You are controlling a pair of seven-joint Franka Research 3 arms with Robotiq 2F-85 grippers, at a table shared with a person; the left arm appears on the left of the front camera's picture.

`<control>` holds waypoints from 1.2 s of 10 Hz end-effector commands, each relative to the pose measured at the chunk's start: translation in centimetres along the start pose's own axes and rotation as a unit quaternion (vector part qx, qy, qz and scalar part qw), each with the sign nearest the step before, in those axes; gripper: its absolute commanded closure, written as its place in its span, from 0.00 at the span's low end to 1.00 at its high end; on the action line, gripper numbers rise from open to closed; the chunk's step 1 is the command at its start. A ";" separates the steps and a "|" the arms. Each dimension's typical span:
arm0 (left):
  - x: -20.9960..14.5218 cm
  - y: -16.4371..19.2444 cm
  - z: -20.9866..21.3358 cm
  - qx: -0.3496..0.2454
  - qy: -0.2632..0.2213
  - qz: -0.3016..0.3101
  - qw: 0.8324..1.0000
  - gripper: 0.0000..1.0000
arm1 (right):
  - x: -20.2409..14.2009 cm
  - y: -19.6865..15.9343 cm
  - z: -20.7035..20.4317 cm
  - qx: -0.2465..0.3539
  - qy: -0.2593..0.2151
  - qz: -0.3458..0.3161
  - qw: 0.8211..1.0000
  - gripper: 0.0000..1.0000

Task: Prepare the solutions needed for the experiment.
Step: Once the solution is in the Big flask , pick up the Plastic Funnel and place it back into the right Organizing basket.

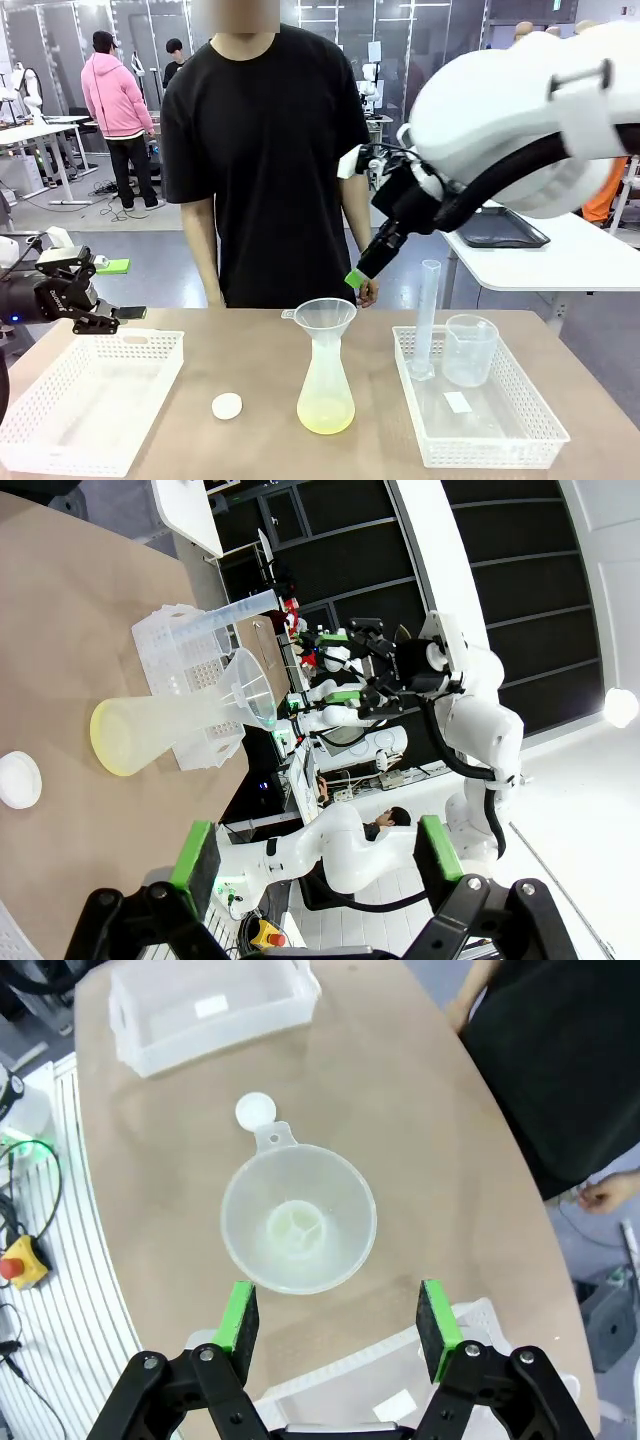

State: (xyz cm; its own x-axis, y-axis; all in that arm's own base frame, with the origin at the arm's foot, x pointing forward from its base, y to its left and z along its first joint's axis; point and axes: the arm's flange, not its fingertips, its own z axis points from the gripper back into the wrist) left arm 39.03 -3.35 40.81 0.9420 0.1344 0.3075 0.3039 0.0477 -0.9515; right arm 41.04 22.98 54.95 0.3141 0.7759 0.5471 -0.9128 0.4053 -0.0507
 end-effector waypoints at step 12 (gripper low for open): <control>0.0 -0.2 0.1 -0.005 0.004 0.001 1.000 0.00 | 3.9 -2.2 -3.0 0.071 0.121 -0.068 0.988 0.20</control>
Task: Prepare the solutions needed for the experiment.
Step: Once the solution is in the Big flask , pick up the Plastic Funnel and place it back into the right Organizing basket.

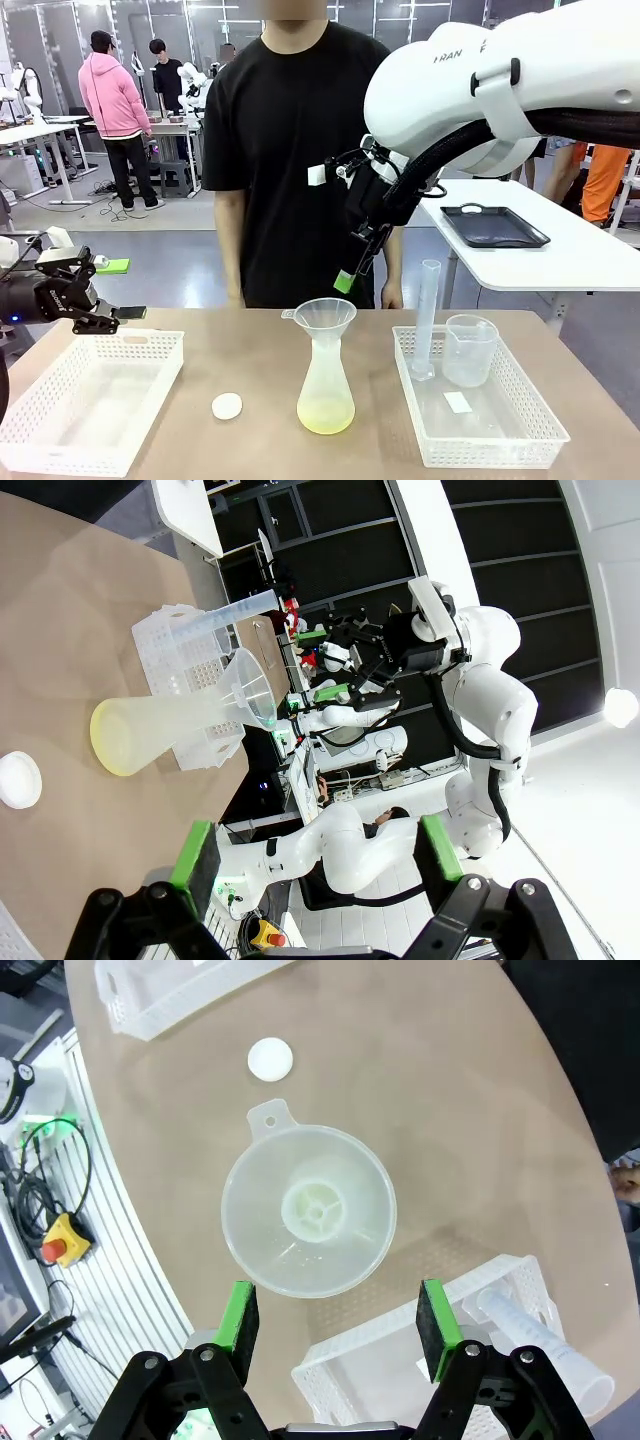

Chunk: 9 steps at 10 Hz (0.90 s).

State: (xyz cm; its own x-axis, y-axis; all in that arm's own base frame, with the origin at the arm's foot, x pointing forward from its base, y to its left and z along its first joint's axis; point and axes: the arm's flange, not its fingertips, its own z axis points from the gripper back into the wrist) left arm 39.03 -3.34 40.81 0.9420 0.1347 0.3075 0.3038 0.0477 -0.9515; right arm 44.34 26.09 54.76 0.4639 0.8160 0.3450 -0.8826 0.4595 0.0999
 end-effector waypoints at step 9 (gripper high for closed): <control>0.0 -0.2 0.1 -0.005 0.004 0.001 1.000 0.00 | 4.2 -4.7 -5.4 0.084 0.106 -0.074 0.988 0.20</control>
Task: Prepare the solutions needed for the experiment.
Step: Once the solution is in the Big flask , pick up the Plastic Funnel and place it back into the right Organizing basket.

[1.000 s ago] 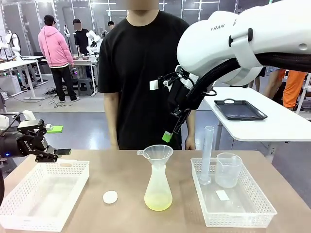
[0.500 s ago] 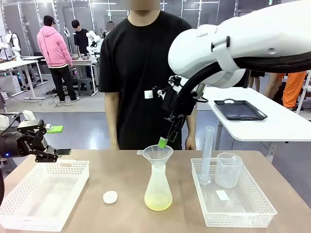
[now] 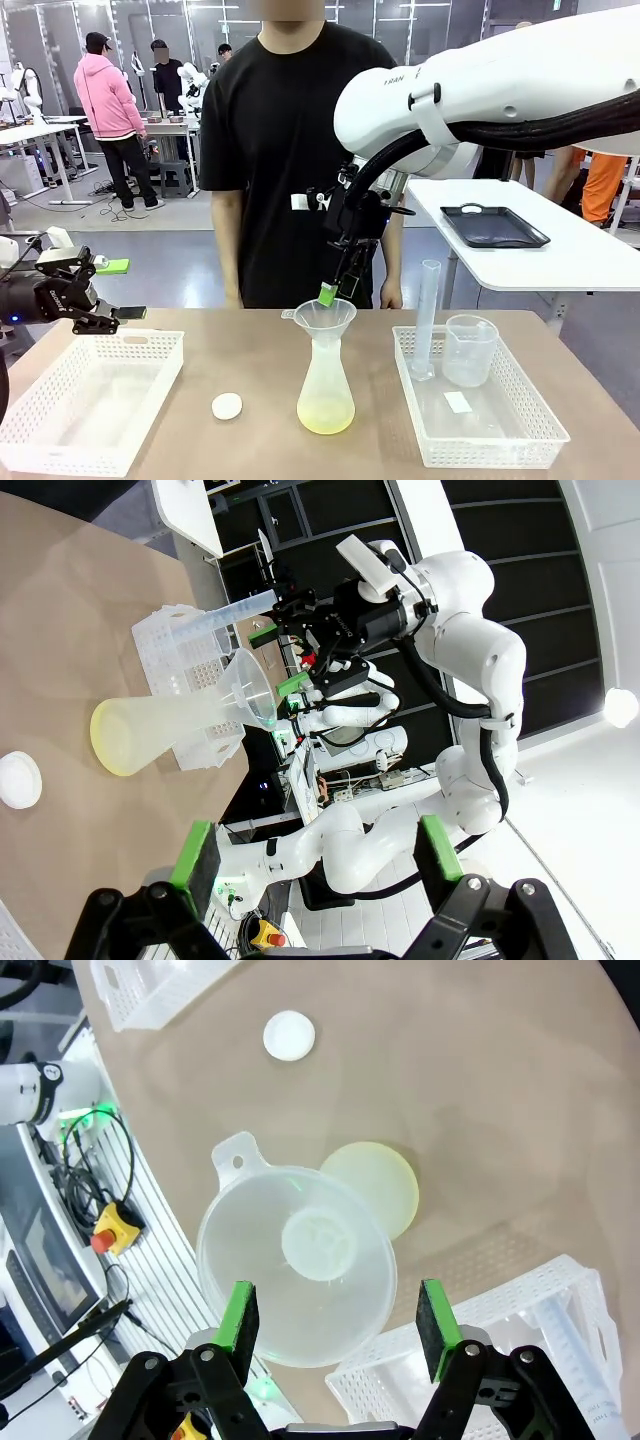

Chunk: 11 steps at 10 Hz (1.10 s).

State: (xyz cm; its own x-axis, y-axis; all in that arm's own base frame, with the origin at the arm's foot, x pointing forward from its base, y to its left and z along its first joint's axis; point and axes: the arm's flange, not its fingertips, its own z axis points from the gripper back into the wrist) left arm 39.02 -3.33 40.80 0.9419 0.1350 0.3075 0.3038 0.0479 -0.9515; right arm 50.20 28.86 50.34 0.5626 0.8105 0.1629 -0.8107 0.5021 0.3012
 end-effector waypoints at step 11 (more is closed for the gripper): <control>0.0 -0.2 0.0 -0.005 0.004 0.001 1.000 0.00 | 2.2 -3.2 -2.1 0.060 0.078 0.030 0.995 0.39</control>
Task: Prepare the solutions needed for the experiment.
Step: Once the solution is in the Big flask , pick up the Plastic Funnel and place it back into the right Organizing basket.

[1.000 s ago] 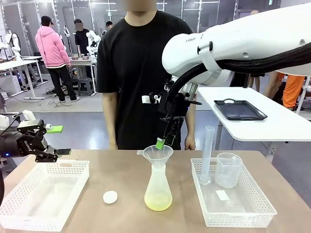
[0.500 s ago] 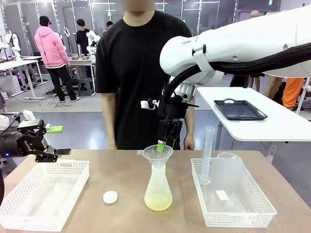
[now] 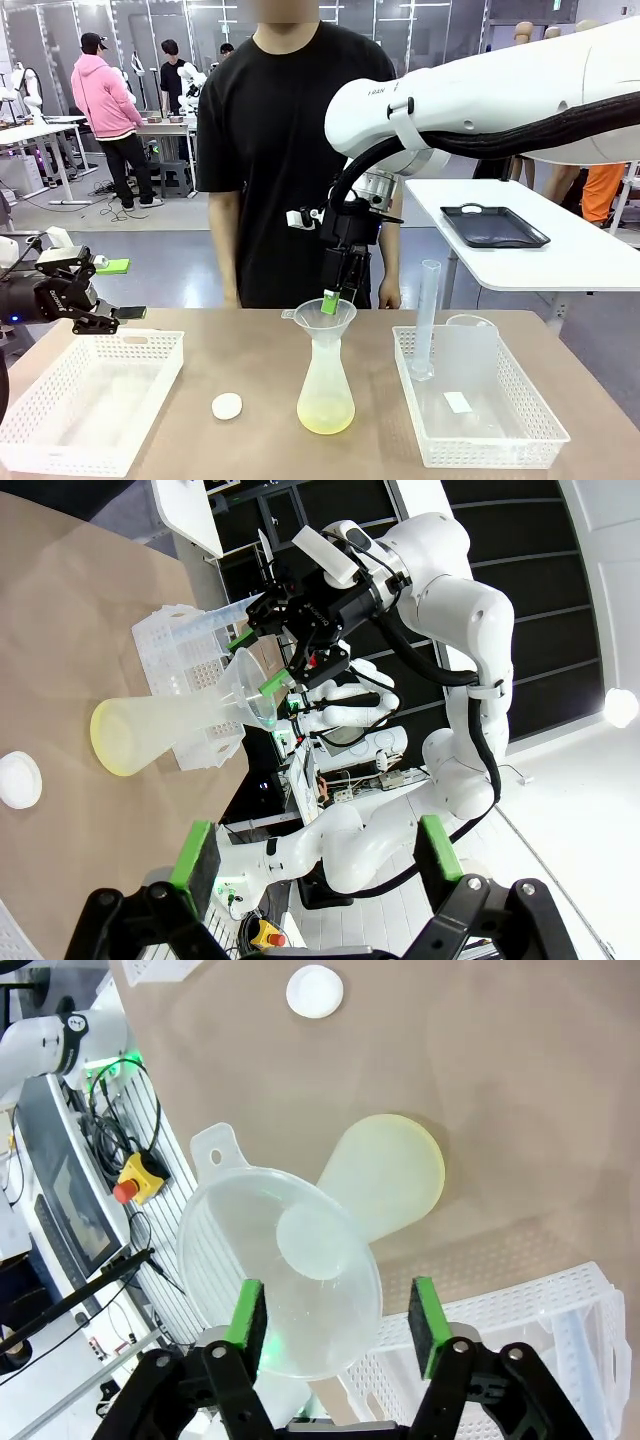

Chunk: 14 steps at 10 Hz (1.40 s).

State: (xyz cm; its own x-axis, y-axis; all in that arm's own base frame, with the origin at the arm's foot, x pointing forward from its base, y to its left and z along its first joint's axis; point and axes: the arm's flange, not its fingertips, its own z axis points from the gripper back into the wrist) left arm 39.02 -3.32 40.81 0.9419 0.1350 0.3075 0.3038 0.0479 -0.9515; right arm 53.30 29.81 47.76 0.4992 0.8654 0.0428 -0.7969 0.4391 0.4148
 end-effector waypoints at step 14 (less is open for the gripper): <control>0.0 -0.2 0.0 -0.005 0.005 0.001 1.000 0.00 | -0.6 0.4 0.5 0.026 0.002 -0.003 1.000 1.00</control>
State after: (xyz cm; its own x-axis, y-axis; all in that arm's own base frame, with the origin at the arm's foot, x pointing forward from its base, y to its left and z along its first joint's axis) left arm 39.02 -3.32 40.81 0.9419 0.1350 0.3075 0.3038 0.0479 -0.9515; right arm 53.22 29.37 47.43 0.4936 0.8690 0.0345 -0.7849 0.4281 0.4479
